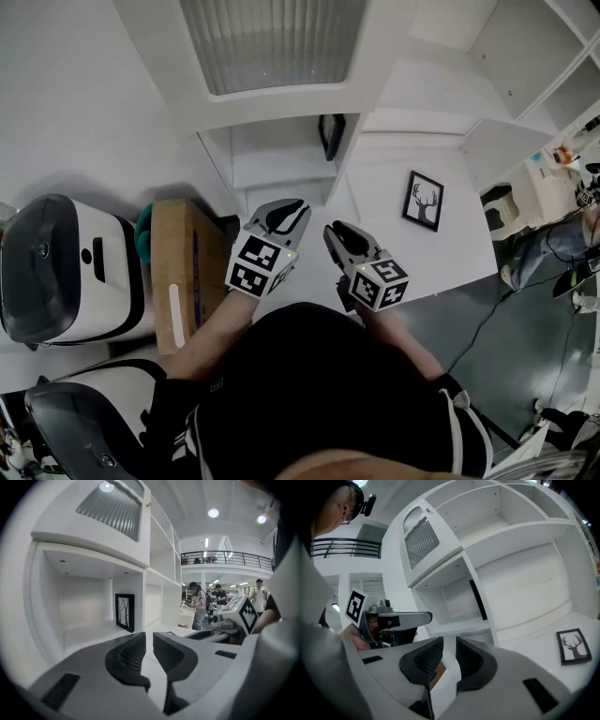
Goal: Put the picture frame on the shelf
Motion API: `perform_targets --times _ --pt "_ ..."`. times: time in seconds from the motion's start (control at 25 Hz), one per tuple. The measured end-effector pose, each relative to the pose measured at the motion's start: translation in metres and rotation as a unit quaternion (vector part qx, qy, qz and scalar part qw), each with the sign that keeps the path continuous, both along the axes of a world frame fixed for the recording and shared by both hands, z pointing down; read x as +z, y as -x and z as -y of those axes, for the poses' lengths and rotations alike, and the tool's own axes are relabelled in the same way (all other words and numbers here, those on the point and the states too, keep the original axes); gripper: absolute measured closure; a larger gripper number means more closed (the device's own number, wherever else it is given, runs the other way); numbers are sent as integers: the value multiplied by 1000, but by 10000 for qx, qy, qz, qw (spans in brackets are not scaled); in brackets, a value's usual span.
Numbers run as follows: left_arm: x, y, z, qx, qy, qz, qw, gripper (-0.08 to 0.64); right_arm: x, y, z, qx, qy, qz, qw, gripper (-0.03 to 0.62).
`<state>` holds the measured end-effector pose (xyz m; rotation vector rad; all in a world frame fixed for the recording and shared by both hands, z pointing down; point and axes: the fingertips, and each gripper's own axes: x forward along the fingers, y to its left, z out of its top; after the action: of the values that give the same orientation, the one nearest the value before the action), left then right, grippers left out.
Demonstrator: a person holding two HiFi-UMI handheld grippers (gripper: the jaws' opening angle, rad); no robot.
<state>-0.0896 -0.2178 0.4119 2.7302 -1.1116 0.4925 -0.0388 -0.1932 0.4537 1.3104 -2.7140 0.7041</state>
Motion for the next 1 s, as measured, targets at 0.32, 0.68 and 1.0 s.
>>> perform_targets --times 0.32,0.68,1.0 --pt "-23 37 -58 -210 158 -822 9963 511 -34 24 -27 -481 -518 142 9974 526" --pt "-27 66 -94 -298 329 -1016 9938 552 -68 49 -48 -921 -1087 7 9898 545" --pt "-46 84 -106 -261 105 -1131 9932 554 -94 48 -56 -935 -1441 56 9851 567"
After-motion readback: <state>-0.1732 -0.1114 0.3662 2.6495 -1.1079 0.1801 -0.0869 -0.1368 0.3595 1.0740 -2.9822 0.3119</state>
